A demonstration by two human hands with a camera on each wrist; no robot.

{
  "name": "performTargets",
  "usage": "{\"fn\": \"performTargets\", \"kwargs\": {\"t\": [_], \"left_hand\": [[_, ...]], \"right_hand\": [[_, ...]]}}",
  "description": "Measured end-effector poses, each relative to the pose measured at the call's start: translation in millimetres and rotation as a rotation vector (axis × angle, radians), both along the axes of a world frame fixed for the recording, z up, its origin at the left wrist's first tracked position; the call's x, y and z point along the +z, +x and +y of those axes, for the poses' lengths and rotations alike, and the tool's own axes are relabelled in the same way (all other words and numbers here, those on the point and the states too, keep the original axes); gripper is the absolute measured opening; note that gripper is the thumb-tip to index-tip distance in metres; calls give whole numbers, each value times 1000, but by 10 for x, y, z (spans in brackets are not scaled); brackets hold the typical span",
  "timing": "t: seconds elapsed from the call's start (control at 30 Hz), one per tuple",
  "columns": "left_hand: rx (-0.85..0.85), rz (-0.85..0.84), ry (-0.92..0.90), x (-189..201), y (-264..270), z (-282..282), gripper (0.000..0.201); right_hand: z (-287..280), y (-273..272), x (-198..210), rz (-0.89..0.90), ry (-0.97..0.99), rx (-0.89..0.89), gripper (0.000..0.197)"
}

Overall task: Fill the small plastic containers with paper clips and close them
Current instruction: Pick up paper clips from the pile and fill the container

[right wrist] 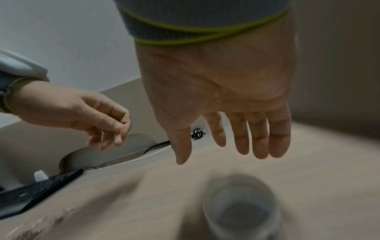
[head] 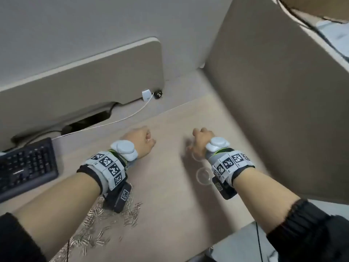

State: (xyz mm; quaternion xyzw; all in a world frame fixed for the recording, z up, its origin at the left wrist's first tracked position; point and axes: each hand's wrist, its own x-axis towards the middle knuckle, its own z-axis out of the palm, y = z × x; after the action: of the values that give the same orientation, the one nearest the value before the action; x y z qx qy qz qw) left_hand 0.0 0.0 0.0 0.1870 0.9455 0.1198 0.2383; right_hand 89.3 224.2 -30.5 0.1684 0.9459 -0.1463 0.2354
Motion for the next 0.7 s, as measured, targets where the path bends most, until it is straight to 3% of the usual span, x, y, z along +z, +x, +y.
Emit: {"fn": "performTargets", "kwargs": {"t": [0.2,0.4,0.53,0.7], "left_hand": [[-14,-127,-82,-248,51,66,22],[-35,-131,-45,-247,59,-8,24],[-65,-155,28,-160,176,-130,38],[-107,-145,100,66,393,-488,73]], "right_hand": [[-6,41,-256,-186,4,27,45],[-115,35,-191,-71,-28,-68,24],[-314,6,97,-5,-159,-134,45],[-902,-35,517,29,-326,-148,60]]}}
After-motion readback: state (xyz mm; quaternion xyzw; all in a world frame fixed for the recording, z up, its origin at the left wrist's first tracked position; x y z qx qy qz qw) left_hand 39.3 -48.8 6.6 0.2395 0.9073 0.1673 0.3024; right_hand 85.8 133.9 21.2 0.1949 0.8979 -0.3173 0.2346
